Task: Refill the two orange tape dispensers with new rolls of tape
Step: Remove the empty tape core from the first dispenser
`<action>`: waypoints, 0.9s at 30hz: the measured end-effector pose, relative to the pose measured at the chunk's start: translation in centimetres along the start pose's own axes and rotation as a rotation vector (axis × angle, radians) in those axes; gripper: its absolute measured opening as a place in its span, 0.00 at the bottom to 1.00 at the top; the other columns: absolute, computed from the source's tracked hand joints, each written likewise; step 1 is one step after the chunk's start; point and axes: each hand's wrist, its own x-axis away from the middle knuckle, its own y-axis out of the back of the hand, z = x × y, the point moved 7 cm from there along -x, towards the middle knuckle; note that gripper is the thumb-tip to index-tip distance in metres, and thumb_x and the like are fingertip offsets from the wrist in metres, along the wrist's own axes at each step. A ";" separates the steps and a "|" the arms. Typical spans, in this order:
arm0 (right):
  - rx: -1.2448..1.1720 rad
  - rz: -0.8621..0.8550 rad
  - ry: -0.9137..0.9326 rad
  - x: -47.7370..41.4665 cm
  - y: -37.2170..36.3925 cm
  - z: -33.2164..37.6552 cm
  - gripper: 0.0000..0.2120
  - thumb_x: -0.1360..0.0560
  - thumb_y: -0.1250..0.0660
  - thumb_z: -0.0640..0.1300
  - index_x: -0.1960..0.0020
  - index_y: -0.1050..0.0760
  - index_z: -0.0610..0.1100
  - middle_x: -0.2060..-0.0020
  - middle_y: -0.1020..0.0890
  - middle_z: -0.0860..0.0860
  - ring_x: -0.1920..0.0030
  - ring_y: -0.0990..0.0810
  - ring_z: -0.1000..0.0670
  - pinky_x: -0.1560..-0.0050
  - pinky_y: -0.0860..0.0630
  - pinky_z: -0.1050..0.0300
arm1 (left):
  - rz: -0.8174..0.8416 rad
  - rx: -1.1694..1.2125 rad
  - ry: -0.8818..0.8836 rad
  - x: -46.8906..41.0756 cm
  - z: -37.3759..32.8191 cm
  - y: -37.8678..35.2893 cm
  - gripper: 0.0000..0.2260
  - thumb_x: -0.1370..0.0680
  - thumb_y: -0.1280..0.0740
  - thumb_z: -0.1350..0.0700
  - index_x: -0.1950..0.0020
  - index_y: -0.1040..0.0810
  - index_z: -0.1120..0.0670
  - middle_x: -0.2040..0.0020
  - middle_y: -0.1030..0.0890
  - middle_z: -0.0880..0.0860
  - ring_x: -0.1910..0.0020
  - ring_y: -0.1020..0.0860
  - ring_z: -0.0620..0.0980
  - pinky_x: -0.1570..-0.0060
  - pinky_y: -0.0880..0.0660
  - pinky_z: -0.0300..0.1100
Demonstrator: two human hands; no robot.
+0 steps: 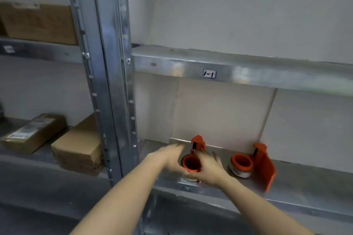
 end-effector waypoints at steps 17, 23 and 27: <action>0.298 -0.033 0.044 -0.7 1.3 -5.0 0.42 0.40 0.29 0.66 0.30 0.37 0.54 0.30 0.31 0.54 0.26 0.43 0.49 0.28 0.52 0.47 | -0.034 0.128 -0.014 -5.0 -1.2 -3.9 0.39 0.39 0.18 0.49 0.33 0.31 0.48 0.35 0.25 0.50 0.37 0.25 0.54 0.36 0.26 0.50; 0.500 0.061 0.109 -0.9 1.9 -4.9 0.39 0.33 0.29 0.56 0.27 0.41 0.48 0.27 0.36 0.50 0.24 0.47 0.46 0.26 0.56 0.46 | -0.046 -0.047 0.081 -4.5 0.6 -1.8 0.38 0.38 0.19 0.46 0.33 0.30 0.51 0.33 0.27 0.52 0.35 0.27 0.55 0.36 0.29 0.48; 0.521 0.090 0.130 -1.1 1.9 -5.4 0.40 0.34 0.29 0.57 0.27 0.41 0.48 0.27 0.36 0.50 0.24 0.47 0.45 0.26 0.59 0.42 | -0.028 -0.014 0.112 -4.4 1.3 -1.6 0.38 0.39 0.19 0.47 0.32 0.30 0.49 0.32 0.27 0.50 0.34 0.27 0.54 0.35 0.29 0.50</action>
